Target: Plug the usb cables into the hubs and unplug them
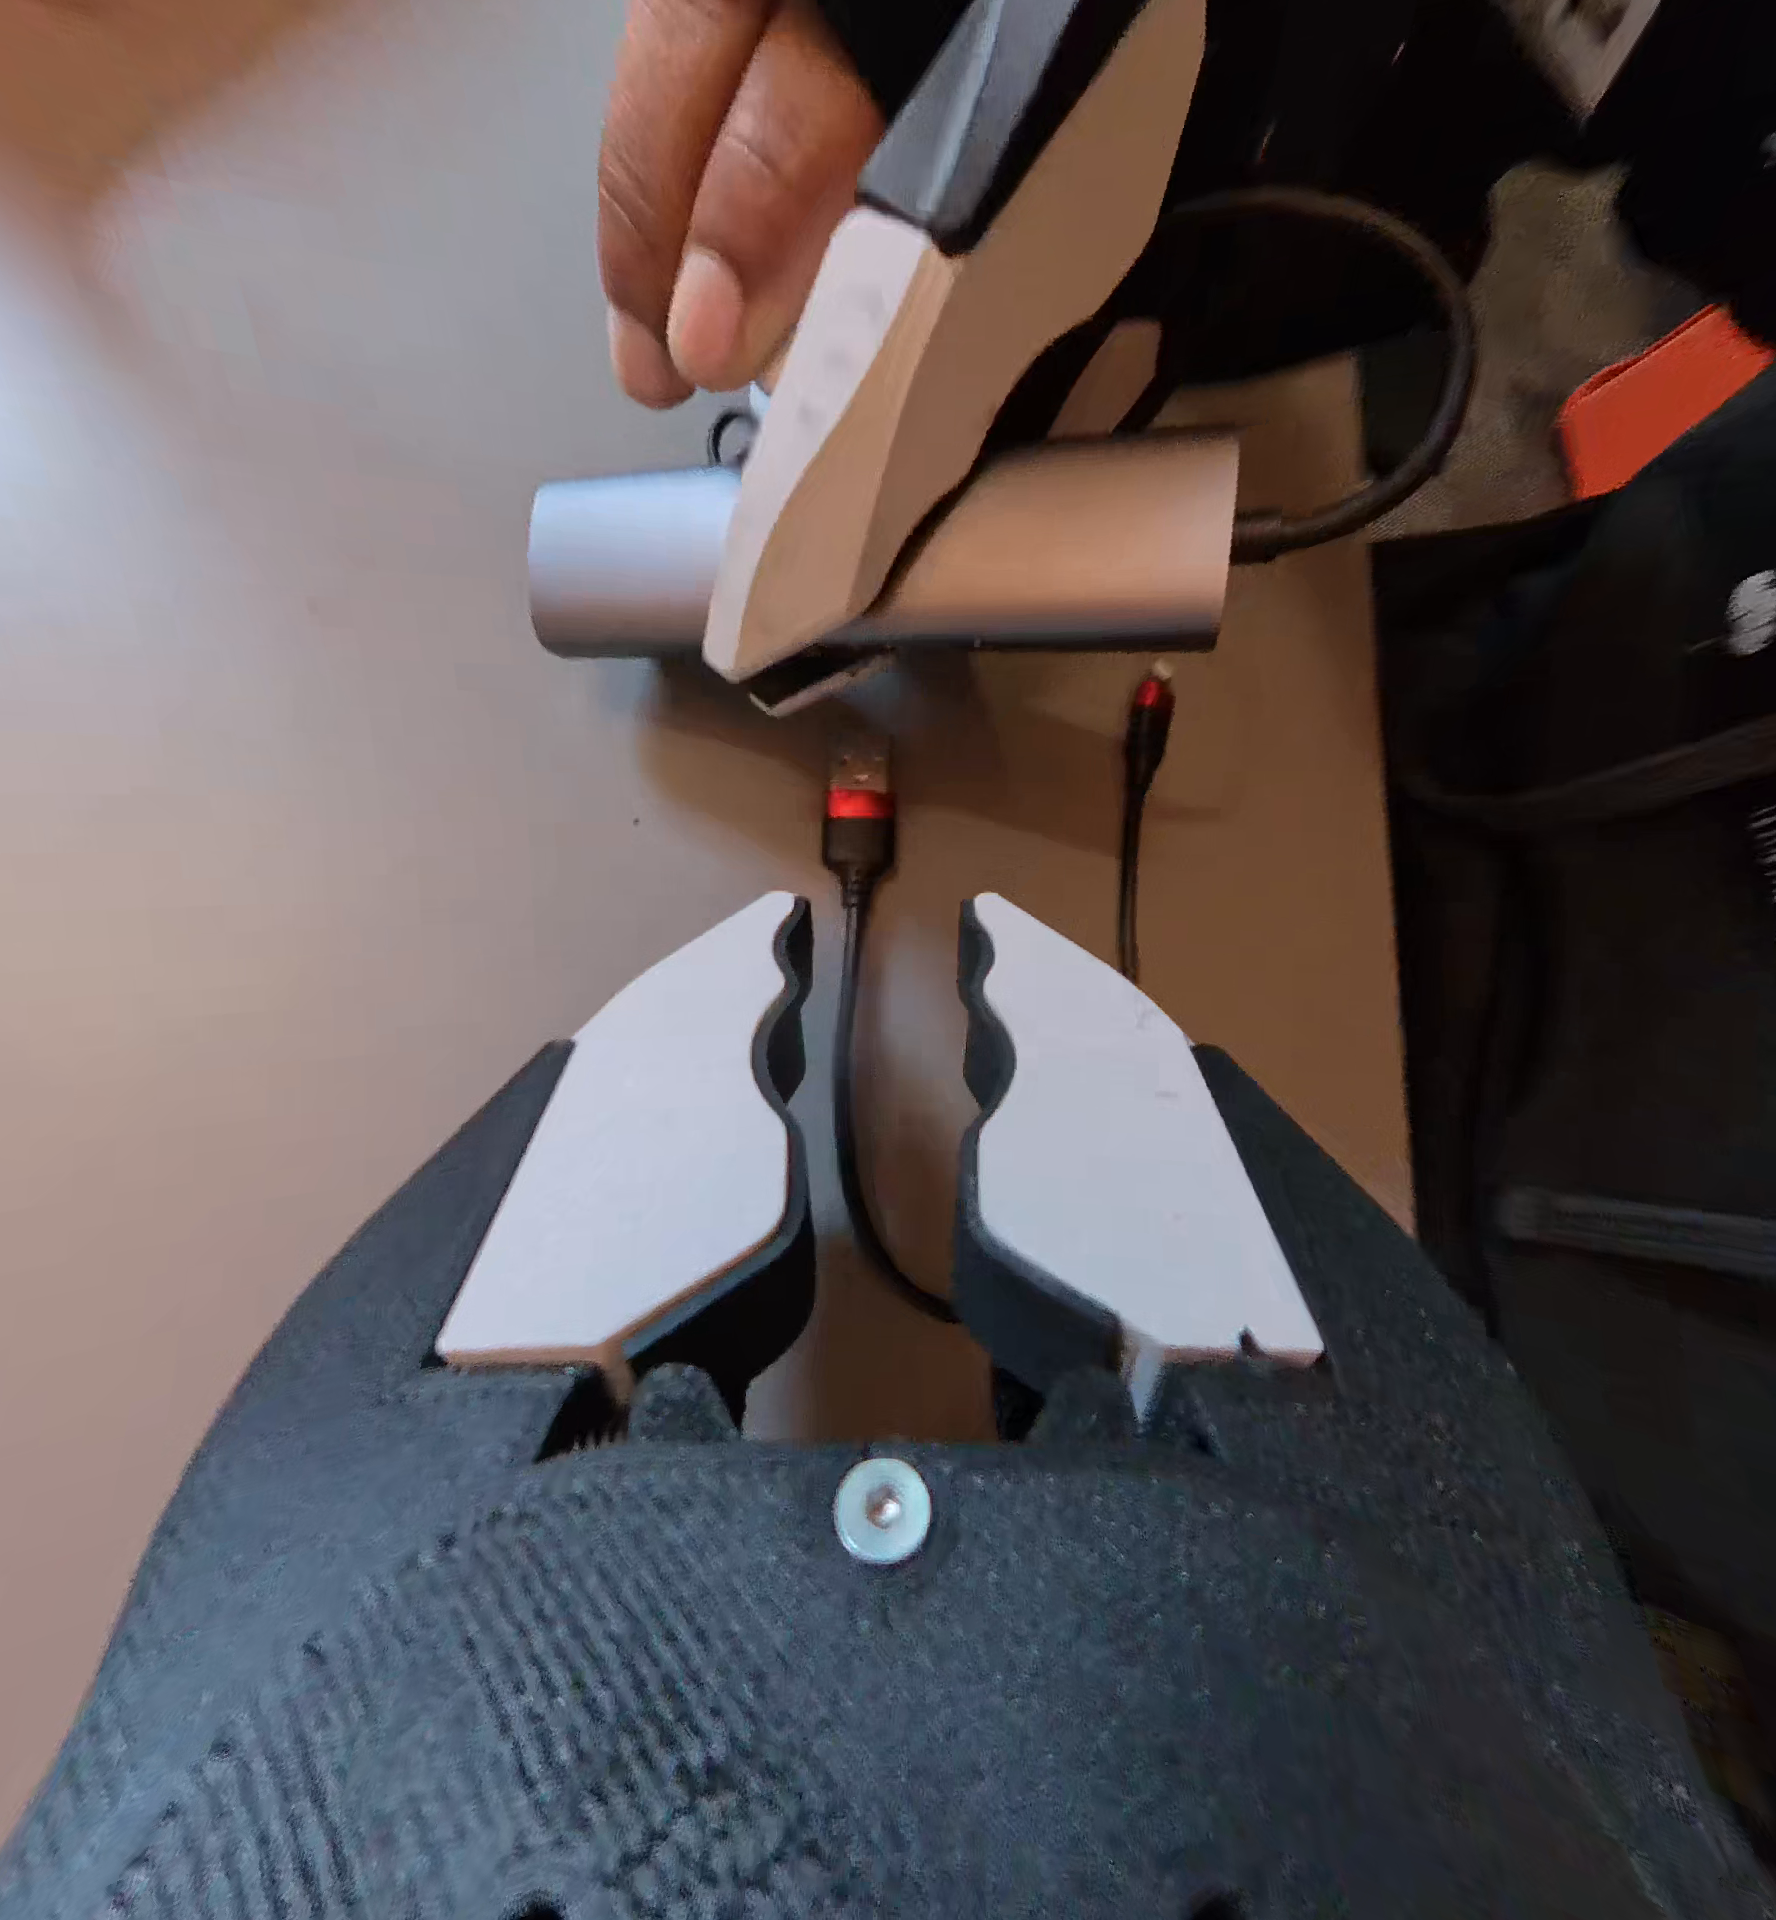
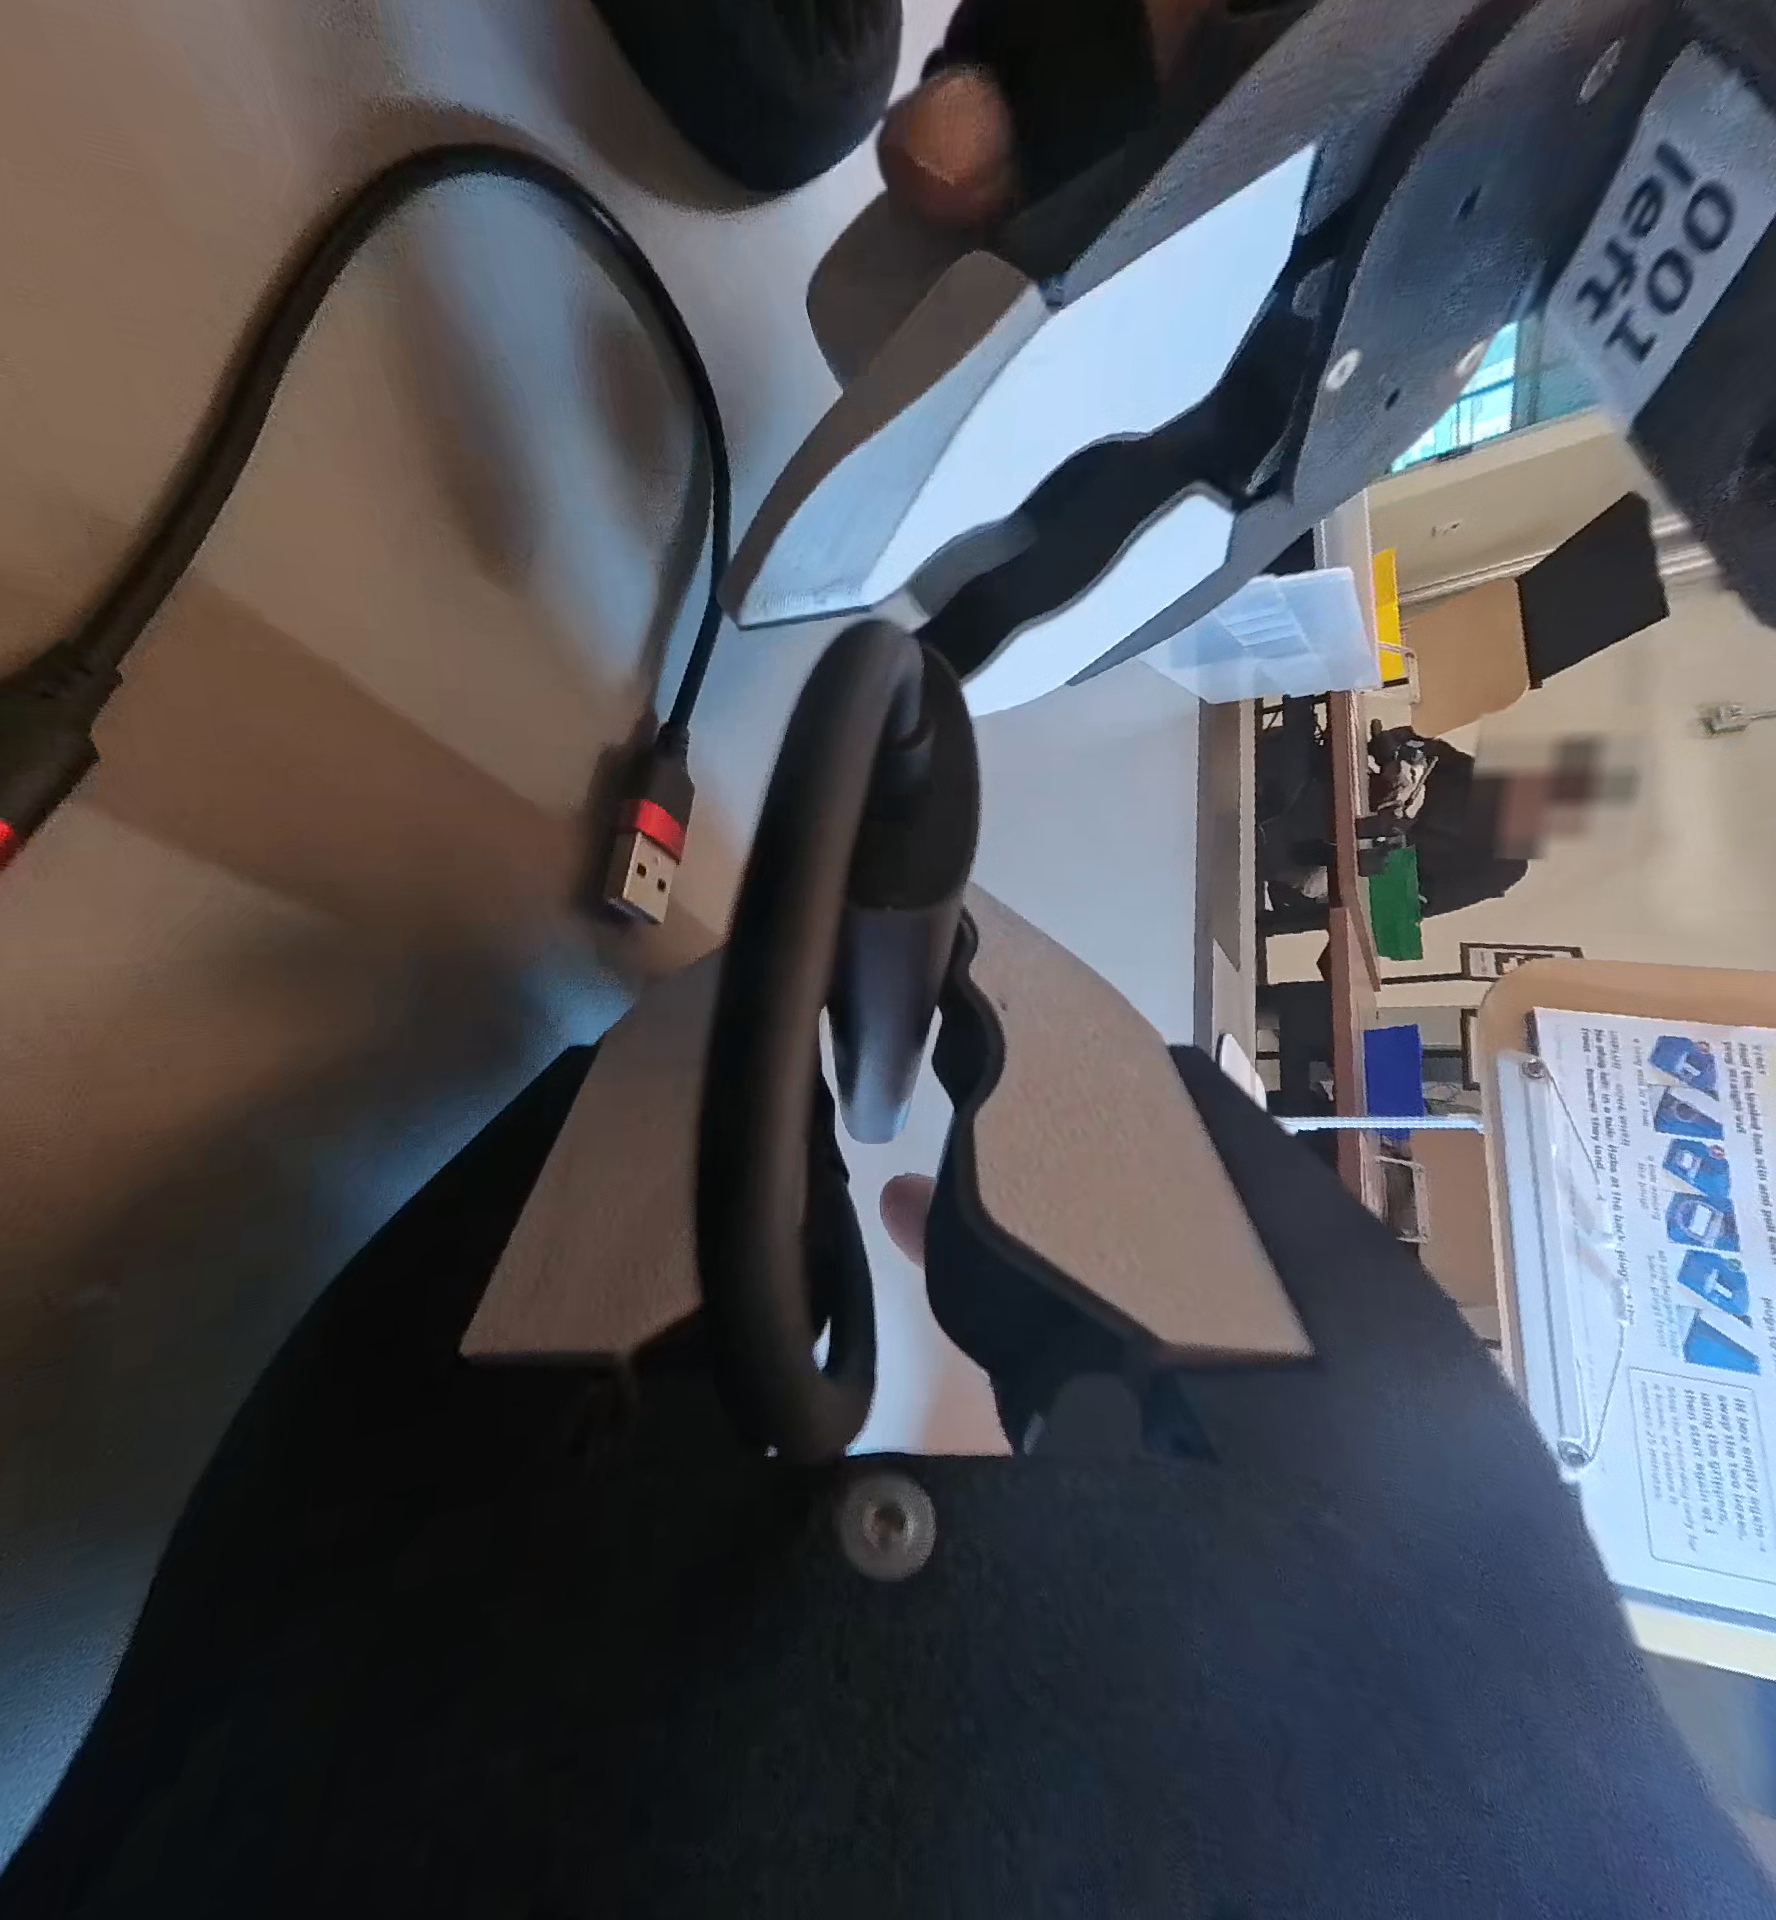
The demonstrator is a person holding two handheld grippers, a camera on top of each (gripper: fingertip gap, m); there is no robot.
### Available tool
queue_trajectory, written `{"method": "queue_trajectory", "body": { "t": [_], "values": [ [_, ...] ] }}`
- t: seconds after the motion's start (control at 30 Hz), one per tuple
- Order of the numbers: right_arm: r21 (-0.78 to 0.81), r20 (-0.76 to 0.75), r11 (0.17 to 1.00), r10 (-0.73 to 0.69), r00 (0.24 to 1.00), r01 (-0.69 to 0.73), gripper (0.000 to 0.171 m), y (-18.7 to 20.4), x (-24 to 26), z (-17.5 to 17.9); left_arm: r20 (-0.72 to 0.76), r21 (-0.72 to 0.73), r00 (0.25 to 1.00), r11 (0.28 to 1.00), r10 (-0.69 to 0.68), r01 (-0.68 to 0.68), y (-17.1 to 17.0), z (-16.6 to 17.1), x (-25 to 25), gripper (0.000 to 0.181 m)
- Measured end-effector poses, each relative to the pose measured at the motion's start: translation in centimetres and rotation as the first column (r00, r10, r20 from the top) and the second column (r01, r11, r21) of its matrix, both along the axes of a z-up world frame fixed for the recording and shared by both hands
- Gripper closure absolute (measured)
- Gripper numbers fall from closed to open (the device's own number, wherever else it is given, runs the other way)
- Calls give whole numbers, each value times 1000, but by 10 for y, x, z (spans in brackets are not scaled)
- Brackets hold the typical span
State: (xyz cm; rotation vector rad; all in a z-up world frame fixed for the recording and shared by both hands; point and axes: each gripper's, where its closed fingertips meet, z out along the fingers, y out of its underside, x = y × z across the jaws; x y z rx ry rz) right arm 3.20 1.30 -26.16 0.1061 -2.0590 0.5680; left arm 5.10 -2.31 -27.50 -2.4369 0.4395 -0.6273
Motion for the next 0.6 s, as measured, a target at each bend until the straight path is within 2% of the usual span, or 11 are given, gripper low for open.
{"method": "queue_trajectory", "body": {
  "t": [0.17, 0.27, 0.4, 0.43, 0.5, 0.57, 0.6],
  "values": [
    [-30, -25, 997, -73, 997, 72, 152, 20, -8, 12, -264, -27, 962, 998, -65, 60, 1, -18, 0, 156],
    [-56, -40, 993, -103, 994, 101, 152, 30, -9, 20, -344, -18, 938, 998, -55, 52, 6, -24, -2, 161],
    [-60, -47, 993, -104, 993, 101, 152, 31, -8, 23, -358, -8, 933, 1000, -28, 27, 8, -24, 0, 167],
    [-59, -49, 994, -100, 994, 97, 152, 31, -8, 23, -362, 11, 932, 1000, -21, 26, 9, -24, 1, 175],
    [-52, -56, 995, -92, 994, 89, 152, 29, -7, 23, -383, 62, 924, 998, 2, 24, 13, -24, -1, 175],
    [-43, -64, 996, -78, 995, 75, 152, 28, -6, 22, -329, 51, 944, 999, 8, 9, 11, -21, -3, 175],
    [-41, -67, 997, -68, 995, 65, 152, 26, -5, 22, -257, 50, 966, 999, 7, 6, 10, -14, 0, 175]
  ]
}}
